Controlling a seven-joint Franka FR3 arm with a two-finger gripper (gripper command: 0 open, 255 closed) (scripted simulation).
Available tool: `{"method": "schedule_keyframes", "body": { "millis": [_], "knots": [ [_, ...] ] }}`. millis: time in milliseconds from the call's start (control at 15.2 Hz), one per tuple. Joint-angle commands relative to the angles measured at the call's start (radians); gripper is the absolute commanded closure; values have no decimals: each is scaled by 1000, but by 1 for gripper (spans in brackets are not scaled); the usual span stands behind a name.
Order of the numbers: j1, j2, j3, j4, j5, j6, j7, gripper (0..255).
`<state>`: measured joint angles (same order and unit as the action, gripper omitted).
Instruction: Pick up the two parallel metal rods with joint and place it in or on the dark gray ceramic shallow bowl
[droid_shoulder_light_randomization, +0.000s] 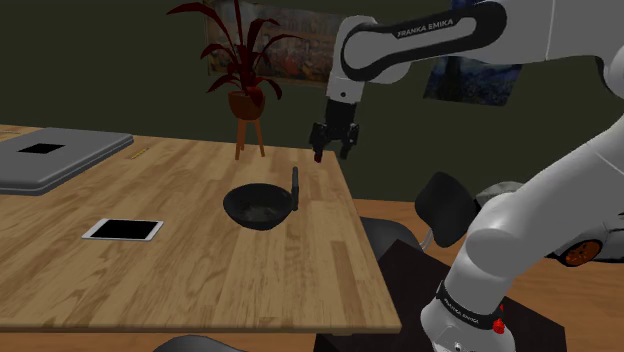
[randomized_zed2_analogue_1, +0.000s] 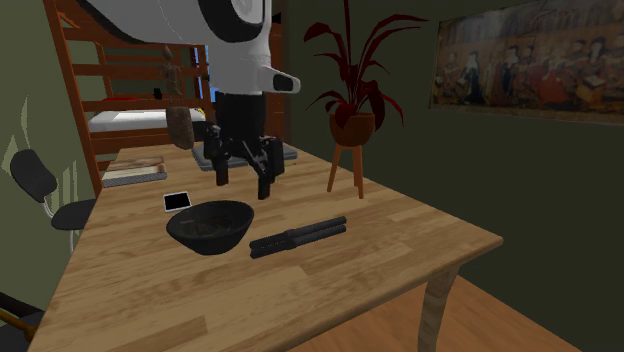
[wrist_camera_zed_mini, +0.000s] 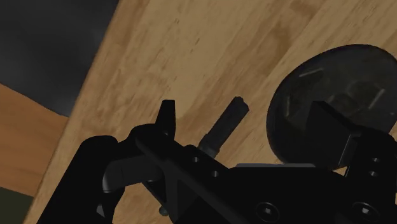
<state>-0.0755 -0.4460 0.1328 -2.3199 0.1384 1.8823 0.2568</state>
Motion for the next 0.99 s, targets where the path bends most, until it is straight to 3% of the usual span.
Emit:
{"method": "schedule_keyframes", "body": {
  "millis": [0, 462, 924],
  "knots": [
    [-17, 75, 14, 23, -5, 51, 59, 0],
    [-62, 335, 40, 134, -46, 191, 263, 0],
    [-82, 591, 19, 289, -100, 278, 456, 0]
  ]
}}
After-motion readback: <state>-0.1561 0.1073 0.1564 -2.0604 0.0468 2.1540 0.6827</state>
